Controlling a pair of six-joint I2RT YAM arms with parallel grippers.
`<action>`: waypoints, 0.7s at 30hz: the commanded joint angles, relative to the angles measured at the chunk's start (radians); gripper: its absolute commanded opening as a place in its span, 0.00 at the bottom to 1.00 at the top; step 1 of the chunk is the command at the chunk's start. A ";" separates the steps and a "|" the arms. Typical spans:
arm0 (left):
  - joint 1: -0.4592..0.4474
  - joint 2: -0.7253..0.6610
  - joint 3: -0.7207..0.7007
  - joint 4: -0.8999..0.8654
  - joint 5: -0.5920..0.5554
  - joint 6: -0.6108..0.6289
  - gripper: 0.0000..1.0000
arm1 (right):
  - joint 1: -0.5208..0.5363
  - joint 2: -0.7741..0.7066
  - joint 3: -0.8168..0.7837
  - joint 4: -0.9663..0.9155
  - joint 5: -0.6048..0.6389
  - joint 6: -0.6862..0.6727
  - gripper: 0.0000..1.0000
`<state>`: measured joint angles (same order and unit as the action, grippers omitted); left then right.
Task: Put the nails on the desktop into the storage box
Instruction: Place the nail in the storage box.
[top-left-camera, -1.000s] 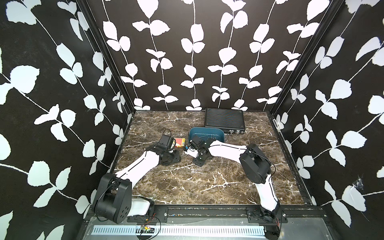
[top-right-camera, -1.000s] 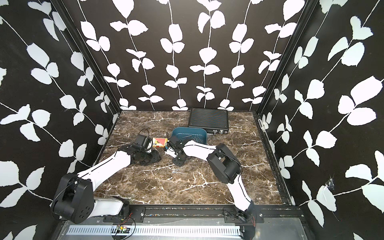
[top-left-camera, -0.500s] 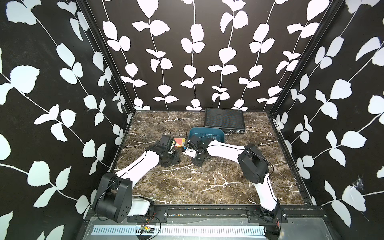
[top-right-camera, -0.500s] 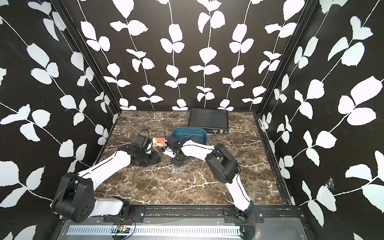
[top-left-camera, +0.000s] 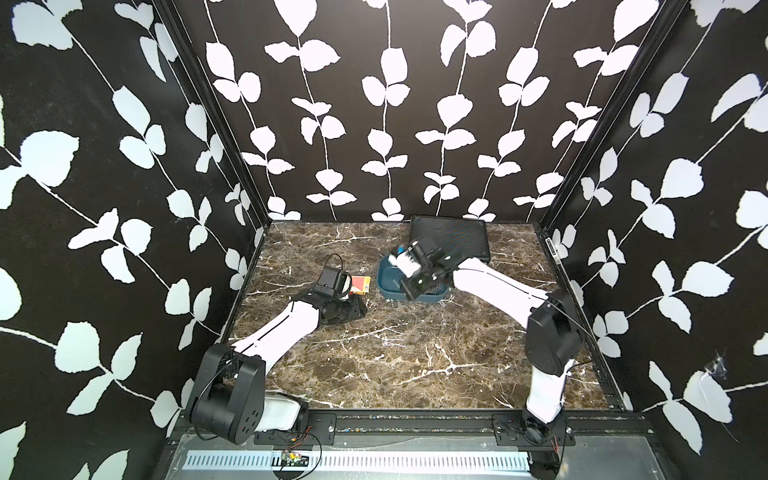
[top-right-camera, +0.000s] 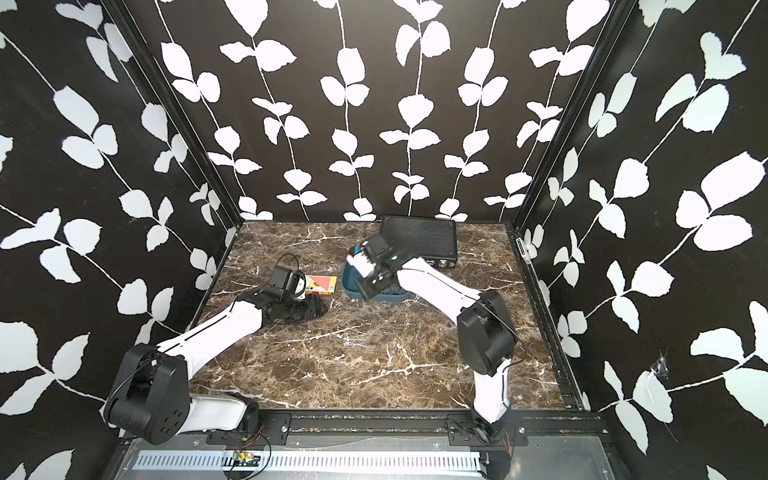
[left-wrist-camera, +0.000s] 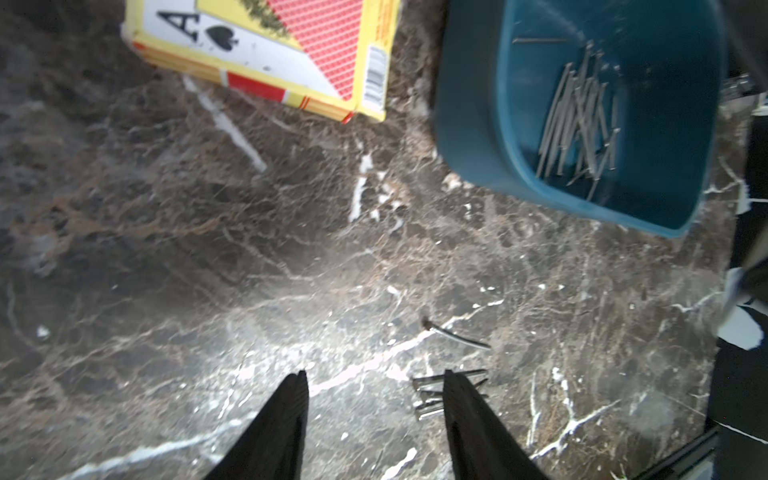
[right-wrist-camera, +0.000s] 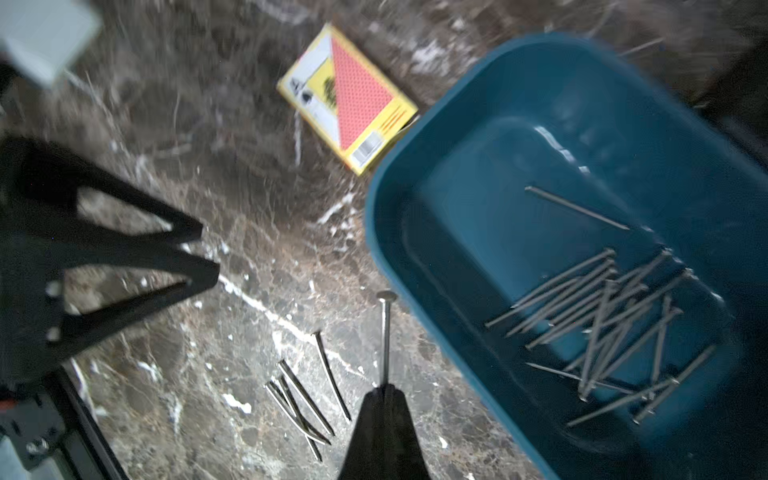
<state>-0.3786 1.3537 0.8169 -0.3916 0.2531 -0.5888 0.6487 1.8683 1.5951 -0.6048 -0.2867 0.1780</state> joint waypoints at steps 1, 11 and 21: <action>0.006 -0.005 0.003 0.040 0.034 -0.006 0.54 | -0.093 -0.005 -0.034 0.076 -0.051 0.257 0.00; 0.006 -0.029 -0.002 0.017 0.036 -0.009 0.54 | -0.170 0.102 -0.045 0.076 0.073 0.365 0.00; 0.004 -0.051 -0.039 0.017 0.029 -0.034 0.54 | -0.182 0.123 -0.110 0.105 0.085 0.345 0.02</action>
<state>-0.3786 1.3293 0.7940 -0.3660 0.2840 -0.6136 0.4709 1.9984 1.5082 -0.5297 -0.2127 0.5240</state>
